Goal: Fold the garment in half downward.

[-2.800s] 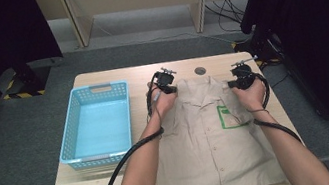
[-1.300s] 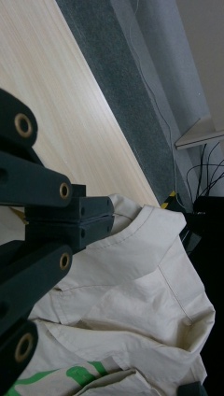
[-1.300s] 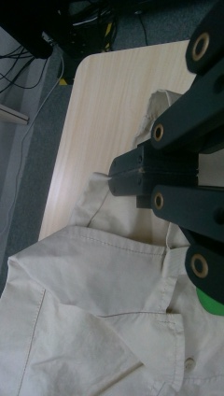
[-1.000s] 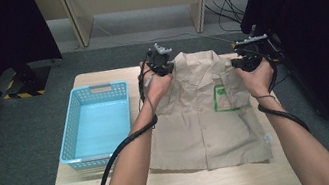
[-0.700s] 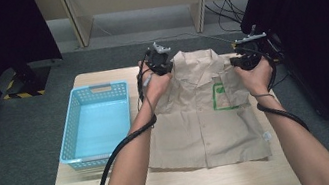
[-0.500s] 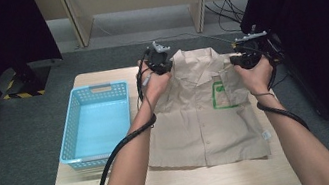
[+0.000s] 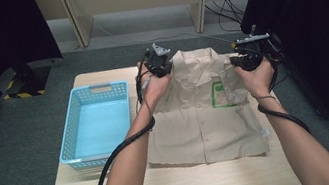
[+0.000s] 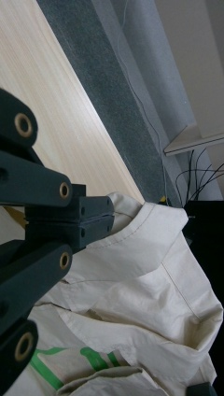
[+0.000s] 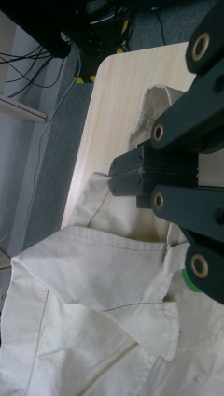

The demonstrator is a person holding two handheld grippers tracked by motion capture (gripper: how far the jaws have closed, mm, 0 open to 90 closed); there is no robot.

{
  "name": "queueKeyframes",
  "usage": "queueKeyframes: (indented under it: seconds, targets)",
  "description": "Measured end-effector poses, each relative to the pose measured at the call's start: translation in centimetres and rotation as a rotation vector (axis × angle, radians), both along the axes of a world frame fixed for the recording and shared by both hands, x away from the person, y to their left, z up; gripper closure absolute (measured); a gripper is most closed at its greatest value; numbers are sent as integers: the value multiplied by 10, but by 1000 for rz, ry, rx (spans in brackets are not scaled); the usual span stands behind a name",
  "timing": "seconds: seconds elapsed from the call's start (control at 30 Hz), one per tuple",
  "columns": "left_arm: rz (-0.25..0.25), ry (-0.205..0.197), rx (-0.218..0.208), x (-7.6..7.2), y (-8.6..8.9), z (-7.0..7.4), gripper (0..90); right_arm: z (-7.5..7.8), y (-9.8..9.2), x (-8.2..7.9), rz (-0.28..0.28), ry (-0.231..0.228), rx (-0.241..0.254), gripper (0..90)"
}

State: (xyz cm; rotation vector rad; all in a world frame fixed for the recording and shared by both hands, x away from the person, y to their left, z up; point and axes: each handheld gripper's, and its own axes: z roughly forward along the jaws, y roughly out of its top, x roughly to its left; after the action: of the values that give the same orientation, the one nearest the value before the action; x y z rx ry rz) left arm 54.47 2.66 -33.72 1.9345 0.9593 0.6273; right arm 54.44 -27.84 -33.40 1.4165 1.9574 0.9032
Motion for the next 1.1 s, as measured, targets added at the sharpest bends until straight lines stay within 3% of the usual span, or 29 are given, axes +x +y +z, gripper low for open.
queueKeyframes:
  seconds: [0.7,1.1]
  targets:
    - [-92,-119,40,-65,6,-8,894,-3,-6,-56,62,-85,-8,900]
    - [-129,-146,39,-94,10,-13,894,-4,-10,-82,82,-120,-6,900]
